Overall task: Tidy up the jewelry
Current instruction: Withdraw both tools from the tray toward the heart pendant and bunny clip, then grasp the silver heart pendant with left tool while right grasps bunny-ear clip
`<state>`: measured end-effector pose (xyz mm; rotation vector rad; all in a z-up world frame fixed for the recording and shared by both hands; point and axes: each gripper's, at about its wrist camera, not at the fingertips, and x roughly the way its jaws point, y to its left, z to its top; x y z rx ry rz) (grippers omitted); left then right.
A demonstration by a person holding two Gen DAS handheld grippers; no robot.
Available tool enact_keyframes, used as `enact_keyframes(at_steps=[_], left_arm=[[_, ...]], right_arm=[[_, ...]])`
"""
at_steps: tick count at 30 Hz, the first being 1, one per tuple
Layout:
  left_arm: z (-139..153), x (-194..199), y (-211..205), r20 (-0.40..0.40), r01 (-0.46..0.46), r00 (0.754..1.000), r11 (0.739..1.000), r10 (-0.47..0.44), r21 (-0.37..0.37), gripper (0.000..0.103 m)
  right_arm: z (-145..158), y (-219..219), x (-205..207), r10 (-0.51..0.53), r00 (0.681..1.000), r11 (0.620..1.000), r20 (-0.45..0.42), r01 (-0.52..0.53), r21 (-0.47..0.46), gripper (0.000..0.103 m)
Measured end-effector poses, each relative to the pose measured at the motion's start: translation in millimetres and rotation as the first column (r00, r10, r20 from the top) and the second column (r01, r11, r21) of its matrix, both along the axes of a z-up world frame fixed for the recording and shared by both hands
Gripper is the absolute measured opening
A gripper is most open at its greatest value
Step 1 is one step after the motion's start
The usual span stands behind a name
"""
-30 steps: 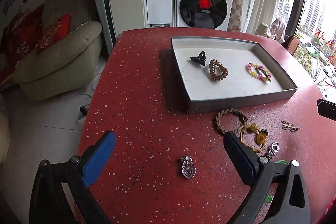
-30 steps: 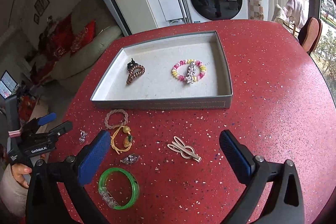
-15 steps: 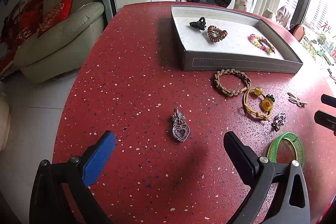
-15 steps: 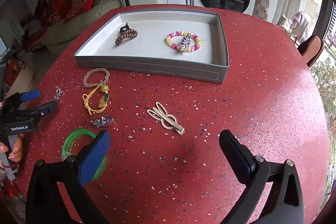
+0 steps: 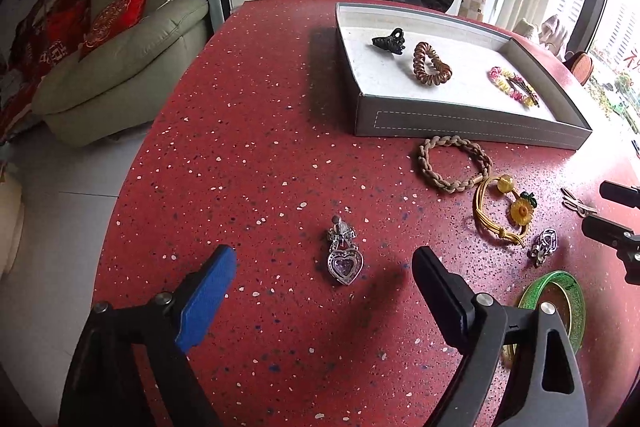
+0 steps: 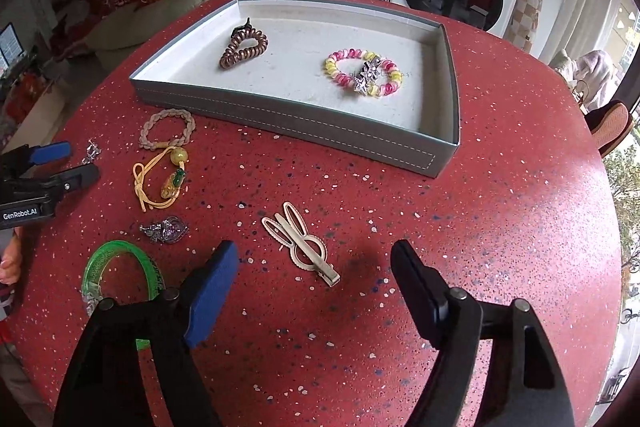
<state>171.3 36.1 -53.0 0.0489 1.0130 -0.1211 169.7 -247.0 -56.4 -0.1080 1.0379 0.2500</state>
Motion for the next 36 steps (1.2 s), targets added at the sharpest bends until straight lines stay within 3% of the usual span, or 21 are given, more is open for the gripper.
enact_keyframes(at_steps=[9,11,17,23,27,36], left_arm=[[-3,0,-5,0.003,0.014,1.0,1.0,-0.014,0.012,0.097],[-2,-1,-6,0.004,0.026,1.0,1.0,-0.026,-0.006,0.09],[-1,-3,-8,0.009,0.047,0.999,0.999,-0.047,-0.011,0.081],[2,-4,-11,0.015,0.068,0.998,0.998,-0.068,-0.017,0.064],[3,-5,-9,0.024,0.074,0.997,0.997,-0.074,-0.012,0.037],[11,-10,4,0.036,0.091,0.996,0.989,-0.088,-0.119,0.036]], right_arm=[[-4,9,0,0.067,0.998,0.997,-0.008,-0.068,-0.039,0.054],[-4,10,0,0.072,0.997,0.997,-0.016,-0.072,-0.027,0.048],[-3,10,-1,0.041,0.999,0.999,-0.034,-0.041,-0.016,0.034],[-2,9,-4,-0.008,0.999,1.0,-0.046,0.007,-0.019,0.011],[-2,10,-7,-0.046,0.998,0.999,-0.041,0.045,-0.028,0.009],[14,3,-18,-0.106,0.994,0.992,-0.002,0.105,0.075,0.009]])
